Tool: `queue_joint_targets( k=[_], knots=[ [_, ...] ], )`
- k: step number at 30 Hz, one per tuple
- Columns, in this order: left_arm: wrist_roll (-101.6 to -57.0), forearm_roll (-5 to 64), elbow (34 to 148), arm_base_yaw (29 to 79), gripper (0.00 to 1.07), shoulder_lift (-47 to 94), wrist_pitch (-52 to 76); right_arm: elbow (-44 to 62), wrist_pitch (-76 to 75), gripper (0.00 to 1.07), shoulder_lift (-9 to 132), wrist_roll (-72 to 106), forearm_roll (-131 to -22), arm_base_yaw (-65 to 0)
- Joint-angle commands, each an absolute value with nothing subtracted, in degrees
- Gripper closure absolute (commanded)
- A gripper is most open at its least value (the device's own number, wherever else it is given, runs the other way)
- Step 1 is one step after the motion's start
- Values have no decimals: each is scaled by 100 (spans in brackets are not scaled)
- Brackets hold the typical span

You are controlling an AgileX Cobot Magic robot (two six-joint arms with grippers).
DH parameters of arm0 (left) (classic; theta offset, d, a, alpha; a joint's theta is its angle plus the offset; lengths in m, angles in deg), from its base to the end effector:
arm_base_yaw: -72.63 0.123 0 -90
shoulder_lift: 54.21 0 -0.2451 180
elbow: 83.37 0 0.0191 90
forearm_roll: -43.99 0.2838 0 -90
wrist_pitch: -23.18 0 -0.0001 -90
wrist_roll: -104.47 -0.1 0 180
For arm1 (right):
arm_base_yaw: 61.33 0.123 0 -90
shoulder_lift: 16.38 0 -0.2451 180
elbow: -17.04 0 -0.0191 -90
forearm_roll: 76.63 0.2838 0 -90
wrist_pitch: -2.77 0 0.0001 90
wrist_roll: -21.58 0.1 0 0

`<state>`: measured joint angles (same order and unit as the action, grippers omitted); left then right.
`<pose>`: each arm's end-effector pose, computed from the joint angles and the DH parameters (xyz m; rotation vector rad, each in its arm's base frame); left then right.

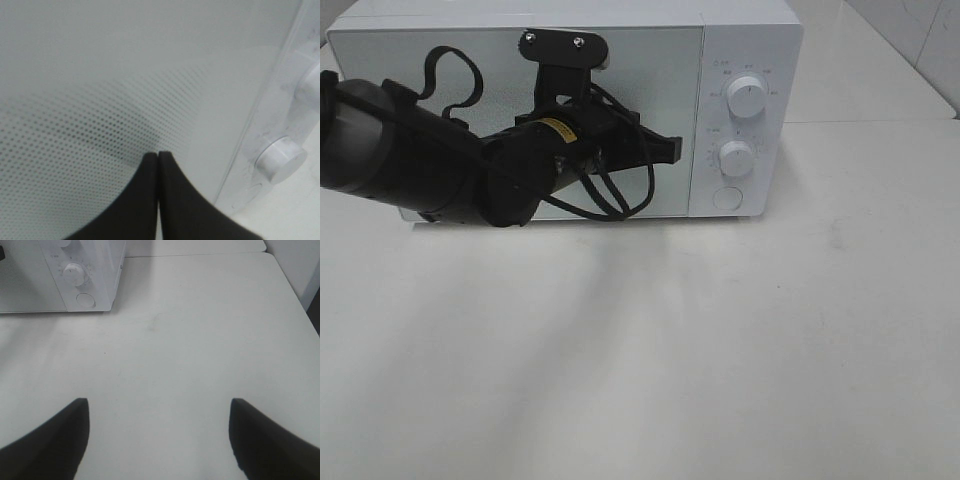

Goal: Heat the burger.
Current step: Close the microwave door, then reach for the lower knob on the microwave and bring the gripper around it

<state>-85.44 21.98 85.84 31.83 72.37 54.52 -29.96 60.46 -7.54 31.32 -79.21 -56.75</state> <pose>0.3501 -0.2764 0.0937 0.3861 1.8586 -0.4126 0.0736 0.0021 0.2959 0.0901 1.9803 0.1090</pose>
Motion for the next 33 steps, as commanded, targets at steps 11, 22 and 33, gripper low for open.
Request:
queue_joint_targets(
  k=[11,22,33],
  knots=[
    [-8527,1900,8813,3355,107,7065,4902,-3019,5983,32,-915,3150,-7938,-5692],
    [-8521,2021,7942,3355,96,6183,3711,-3019,5983,32,-915,3150,-7938,-5692],
    [-8487,2072,7748,3355,8,5346,874,-3019,5983,32,-915,3150,-7938,-5692]
  ],
)
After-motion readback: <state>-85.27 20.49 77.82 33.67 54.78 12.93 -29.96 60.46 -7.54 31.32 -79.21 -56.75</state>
